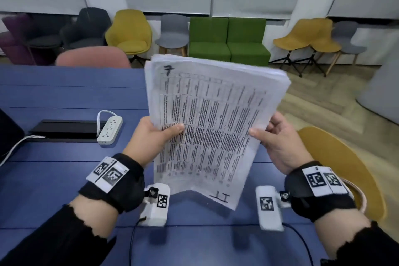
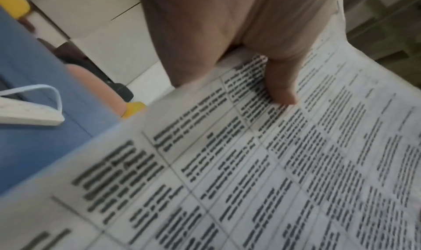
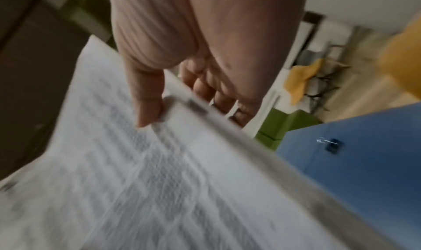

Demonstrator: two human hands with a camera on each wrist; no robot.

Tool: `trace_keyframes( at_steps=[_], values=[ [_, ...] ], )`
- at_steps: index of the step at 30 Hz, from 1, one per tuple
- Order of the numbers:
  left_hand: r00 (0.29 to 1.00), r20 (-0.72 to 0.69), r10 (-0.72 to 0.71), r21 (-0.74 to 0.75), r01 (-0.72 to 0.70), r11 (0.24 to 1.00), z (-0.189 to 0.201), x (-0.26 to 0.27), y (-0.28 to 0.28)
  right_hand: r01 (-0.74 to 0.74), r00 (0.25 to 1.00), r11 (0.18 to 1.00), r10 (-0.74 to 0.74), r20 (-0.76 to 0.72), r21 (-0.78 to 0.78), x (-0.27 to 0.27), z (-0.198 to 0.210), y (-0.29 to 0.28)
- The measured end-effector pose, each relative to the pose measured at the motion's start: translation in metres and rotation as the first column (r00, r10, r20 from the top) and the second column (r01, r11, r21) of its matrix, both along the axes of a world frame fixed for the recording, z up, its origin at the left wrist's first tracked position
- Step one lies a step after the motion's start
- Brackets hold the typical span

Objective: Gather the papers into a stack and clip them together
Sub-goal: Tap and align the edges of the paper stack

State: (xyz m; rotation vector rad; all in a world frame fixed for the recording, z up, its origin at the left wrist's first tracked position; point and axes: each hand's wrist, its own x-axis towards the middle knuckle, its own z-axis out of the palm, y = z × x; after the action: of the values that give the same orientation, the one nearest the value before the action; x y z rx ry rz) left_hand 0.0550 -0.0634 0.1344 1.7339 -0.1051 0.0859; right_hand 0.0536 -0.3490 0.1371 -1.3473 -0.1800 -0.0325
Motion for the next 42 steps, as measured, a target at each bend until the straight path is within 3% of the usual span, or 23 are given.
trace_keyframes(
  at_steps=[4, 9, 16, 30, 35, 42],
  values=[
    [0.999, 0.03, 0.038, -0.107, -0.034, 0.994, -0.005, 0.0, -0.004, 0.101, 0.992, 0.981, -0.087, 0.091, -0.163, -0.008, 0.015, 0.023],
    [0.999, 0.036, -0.006, -0.169, 0.012, 0.986, -0.011, -0.007, -0.006, 0.163, 0.986, 0.985, -0.161, 0.041, -0.059, -0.009, -0.005, 0.032],
    [0.999, -0.009, -0.04, -0.235, 0.037, 0.971, -0.018, -0.009, -0.007, 0.137, 0.988, 0.989, -0.14, -0.058, -0.054, -0.005, -0.025, 0.041],
    [0.986, 0.105, 0.127, -0.351, -0.083, 0.933, -0.009, -0.008, -0.02, 0.135, 0.989, 0.99, -0.138, -0.051, -0.047, -0.001, -0.018, 0.043],
    [0.981, 0.136, 0.137, -0.281, -0.094, 0.955, -0.002, -0.009, -0.025, 0.127, 0.989, 0.991, -0.13, -0.069, -0.038, 0.0, -0.017, 0.042],
    [0.972, 0.066, 0.224, -0.274, -0.199, 0.941, -0.011, -0.017, -0.028, 0.141, 0.988, 0.989, -0.143, -0.059, -0.042, -0.002, -0.014, 0.043]
  ],
)
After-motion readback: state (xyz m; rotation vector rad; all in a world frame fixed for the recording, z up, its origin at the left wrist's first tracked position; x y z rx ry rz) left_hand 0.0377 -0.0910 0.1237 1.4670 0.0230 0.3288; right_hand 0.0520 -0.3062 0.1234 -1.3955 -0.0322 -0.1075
